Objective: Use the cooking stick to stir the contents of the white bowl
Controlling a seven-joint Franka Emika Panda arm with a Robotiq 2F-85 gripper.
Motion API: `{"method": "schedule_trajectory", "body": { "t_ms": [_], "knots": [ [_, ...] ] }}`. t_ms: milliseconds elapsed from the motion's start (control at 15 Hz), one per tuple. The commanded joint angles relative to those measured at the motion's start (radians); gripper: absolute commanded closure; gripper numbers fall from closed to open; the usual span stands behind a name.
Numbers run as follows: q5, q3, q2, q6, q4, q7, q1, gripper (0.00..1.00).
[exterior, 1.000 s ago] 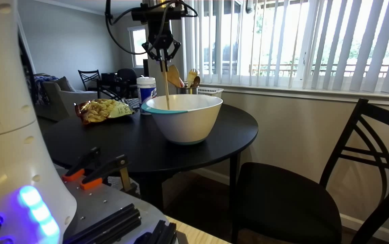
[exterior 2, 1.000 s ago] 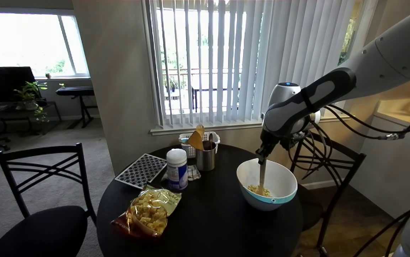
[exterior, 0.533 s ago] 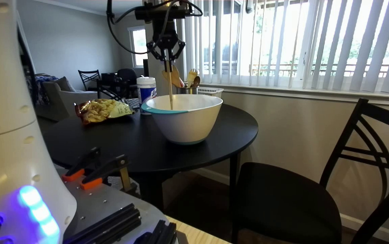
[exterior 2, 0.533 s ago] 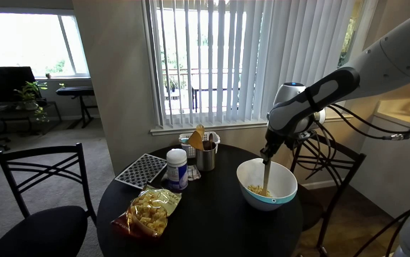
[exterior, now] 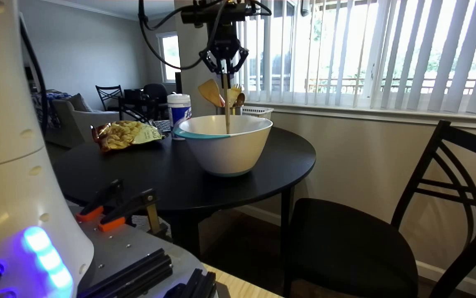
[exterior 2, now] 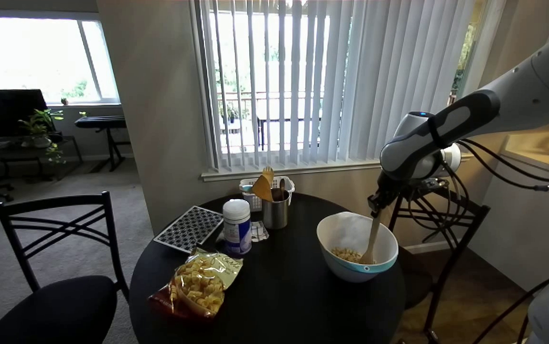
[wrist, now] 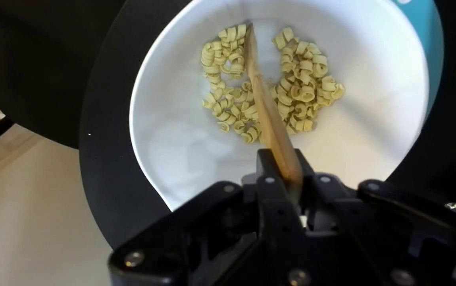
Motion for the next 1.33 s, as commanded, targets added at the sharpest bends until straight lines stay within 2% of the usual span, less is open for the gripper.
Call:
{"method": "schedule_trajectory", "body": {
  "t_ms": [0, 533, 733, 1067, 1267],
  "knots": [
    [-0.071, 0.033, 0.031, 0.033, 0.017, 0.072, -0.021, 0.96],
    [-0.273, 0.142, 0.134, 0.001, 0.178, 0.249, 0.007, 0.96],
    [-0.226, 0.164, 0.155, 0.005, 0.195, 0.198, 0.034, 0.96],
    [-0.063, 0.19, 0.114, 0.0, 0.125, 0.031, 0.089, 0.96],
    [-0.064, 0.177, 0.071, -0.035, 0.074, -0.013, 0.085, 0.96]
  ]
}}
